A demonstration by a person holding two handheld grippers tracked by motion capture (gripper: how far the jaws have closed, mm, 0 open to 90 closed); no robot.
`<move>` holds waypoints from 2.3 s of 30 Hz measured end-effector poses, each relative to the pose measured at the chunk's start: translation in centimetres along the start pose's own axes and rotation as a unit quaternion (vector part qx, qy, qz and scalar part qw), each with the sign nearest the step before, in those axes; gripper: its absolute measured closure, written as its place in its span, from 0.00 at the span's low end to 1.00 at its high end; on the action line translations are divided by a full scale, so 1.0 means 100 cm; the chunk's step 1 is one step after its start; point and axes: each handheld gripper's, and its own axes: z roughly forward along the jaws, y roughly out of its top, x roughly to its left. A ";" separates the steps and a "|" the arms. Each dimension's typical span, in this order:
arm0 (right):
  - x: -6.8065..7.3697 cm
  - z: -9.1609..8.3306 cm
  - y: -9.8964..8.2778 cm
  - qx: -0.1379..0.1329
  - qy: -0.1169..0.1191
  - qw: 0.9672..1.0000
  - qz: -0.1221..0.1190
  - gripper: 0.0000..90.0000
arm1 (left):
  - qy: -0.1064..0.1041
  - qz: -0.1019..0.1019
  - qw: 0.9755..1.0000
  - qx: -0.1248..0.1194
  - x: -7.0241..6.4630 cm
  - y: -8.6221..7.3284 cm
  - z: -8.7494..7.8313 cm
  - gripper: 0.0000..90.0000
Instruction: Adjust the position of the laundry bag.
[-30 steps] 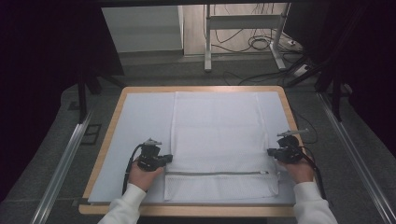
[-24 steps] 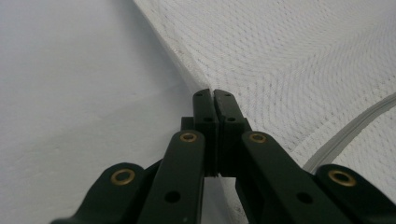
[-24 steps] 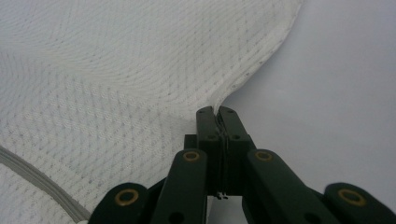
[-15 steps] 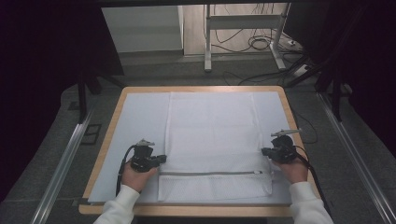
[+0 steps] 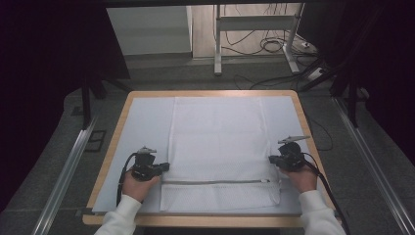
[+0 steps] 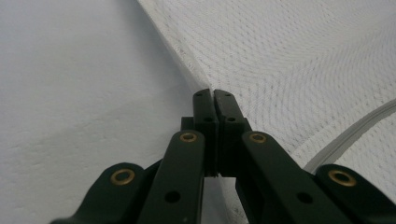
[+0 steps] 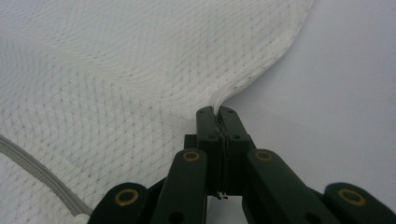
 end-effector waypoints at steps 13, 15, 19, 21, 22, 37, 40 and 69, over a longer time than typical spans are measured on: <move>0.012 0.007 0.003 0.000 0.015 1.000 -0.006 0.98 | 0.008 -0.012 1.000 -0.003 0.013 -0.004 -0.007 0.99; 0.014 0.008 0.003 -0.001 0.020 1.000 -0.006 0.98 | 0.010 -0.015 1.000 -0.002 0.018 -0.006 -0.009 0.99; 0.015 0.011 0.003 -0.002 0.027 1.000 -0.004 0.98 | 0.011 -0.017 1.000 -0.002 0.021 -0.007 -0.011 0.99; 0.017 0.012 0.003 -0.002 0.030 1.000 -0.004 0.98 | 0.013 -0.020 1.000 -0.003 0.023 -0.008 -0.012 0.99; 0.019 0.012 0.004 -0.001 0.030 1.000 -0.008 0.98 | 0.015 -0.020 1.000 -0.004 0.024 -0.008 -0.013 0.99; 0.024 0.015 0.004 0.001 0.033 0.999 -0.013 0.97 | 0.017 -0.023 1.000 -0.005 0.028 -0.010 -0.016 0.99; 0.025 0.016 0.005 0.000 0.033 0.999 -0.015 0.97 | 0.020 -0.024 1.000 -0.004 0.030 -0.010 -0.016 0.99; -0.002 -0.023 -0.004 -0.092 0.020 0.995 0.036 0.36 | 0.003 0.028 0.996 -0.085 -0.011 0.008 -0.041 0.34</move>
